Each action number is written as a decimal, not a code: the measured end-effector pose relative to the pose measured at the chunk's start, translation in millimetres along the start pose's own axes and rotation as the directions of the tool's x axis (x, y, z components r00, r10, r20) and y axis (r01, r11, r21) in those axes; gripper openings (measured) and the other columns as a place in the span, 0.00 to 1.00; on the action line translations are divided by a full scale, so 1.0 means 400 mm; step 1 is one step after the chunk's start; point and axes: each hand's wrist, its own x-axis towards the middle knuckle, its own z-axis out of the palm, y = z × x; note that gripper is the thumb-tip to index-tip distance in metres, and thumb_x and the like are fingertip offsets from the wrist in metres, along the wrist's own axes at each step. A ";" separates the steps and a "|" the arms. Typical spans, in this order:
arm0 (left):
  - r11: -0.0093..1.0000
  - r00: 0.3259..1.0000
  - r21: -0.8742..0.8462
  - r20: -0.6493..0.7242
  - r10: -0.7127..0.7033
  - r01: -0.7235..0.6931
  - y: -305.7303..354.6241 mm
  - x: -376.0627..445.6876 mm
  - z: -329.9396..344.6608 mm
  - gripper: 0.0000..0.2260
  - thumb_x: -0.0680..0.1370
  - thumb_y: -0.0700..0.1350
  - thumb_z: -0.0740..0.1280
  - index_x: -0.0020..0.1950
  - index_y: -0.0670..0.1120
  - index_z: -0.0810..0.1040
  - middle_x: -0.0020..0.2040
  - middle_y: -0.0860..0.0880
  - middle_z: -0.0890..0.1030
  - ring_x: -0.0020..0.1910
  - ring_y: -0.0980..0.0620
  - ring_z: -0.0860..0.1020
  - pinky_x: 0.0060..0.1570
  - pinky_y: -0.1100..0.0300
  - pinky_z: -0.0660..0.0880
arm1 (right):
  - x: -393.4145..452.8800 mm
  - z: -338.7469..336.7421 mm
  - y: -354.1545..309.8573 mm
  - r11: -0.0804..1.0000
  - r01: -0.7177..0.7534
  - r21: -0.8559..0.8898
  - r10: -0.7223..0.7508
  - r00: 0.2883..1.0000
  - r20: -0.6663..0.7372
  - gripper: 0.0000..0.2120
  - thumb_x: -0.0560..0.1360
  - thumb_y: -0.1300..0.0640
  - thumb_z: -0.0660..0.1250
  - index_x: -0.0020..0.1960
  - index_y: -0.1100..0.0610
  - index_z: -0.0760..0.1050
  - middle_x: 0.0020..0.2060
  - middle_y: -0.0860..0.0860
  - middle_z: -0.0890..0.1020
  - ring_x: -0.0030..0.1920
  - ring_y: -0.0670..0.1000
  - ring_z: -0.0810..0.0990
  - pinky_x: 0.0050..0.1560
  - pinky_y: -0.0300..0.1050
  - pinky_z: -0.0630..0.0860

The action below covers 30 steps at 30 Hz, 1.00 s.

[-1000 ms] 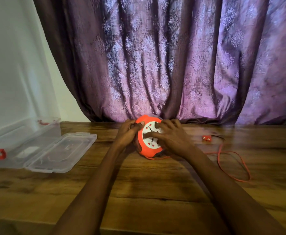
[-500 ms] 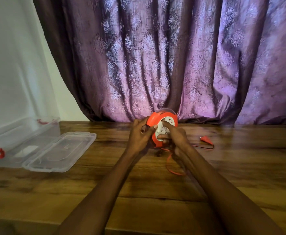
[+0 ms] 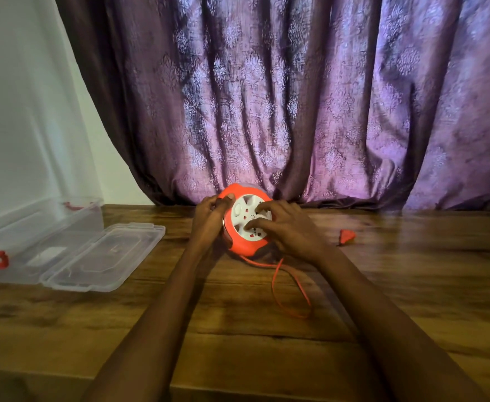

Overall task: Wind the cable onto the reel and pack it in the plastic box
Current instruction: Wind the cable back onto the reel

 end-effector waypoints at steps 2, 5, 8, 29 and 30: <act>1.000 0.999 0.009 0.024 -0.030 0.030 0.001 0.004 -0.007 0.18 0.68 0.58 0.76 0.46 0.43 0.85 0.44 0.39 0.86 0.41 0.43 0.82 0.48 0.32 0.79 | 0.004 -0.009 -0.009 1.000 0.007 -0.008 -0.006 0.999 0.044 0.23 0.69 0.42 0.66 0.65 0.39 0.76 0.66 0.52 0.75 0.63 0.57 0.74 0.55 0.53 0.71; 0.998 0.996 -0.015 0.060 -0.067 0.068 0.010 -0.002 -0.009 0.19 0.68 0.56 0.76 0.47 0.42 0.85 0.46 0.37 0.85 0.45 0.38 0.83 0.49 0.30 0.78 | 0.009 -0.008 -0.019 0.998 0.030 -0.062 -0.028 0.999 0.035 0.25 0.70 0.34 0.58 0.66 0.34 0.73 0.70 0.52 0.73 0.66 0.55 0.70 0.57 0.52 0.70; 0.995 0.989 -0.046 0.119 -0.085 0.091 0.017 -0.019 0.002 0.19 0.68 0.54 0.77 0.46 0.40 0.84 0.44 0.36 0.85 0.39 0.41 0.83 0.39 0.37 0.81 | 0.007 0.013 -0.015 0.985 0.088 -0.146 -0.089 0.996 0.004 0.20 0.74 0.42 0.61 0.66 0.32 0.70 0.69 0.52 0.73 0.67 0.55 0.69 0.58 0.52 0.67; 0.942 0.976 0.261 0.121 0.184 -0.210 0.007 -0.033 0.056 0.11 0.72 0.50 0.76 0.35 0.50 0.78 0.35 0.46 0.76 0.37 0.51 0.75 0.40 0.53 0.73 | 0.017 0.055 -0.042 0.590 -0.670 0.451 0.720 0.689 0.083 0.36 0.56 0.32 0.67 0.63 0.29 0.65 0.44 0.47 0.85 0.50 0.54 0.83 0.54 0.51 0.77; 0.954 0.982 0.243 0.104 0.157 -0.178 0.004 -0.030 0.058 0.10 0.71 0.50 0.77 0.37 0.50 0.78 0.36 0.46 0.79 0.36 0.52 0.76 0.39 0.55 0.74 | 0.017 0.056 -0.038 0.609 -0.666 0.431 0.716 0.696 0.063 0.36 0.56 0.31 0.65 0.65 0.30 0.64 0.44 0.47 0.85 0.51 0.55 0.82 0.55 0.52 0.76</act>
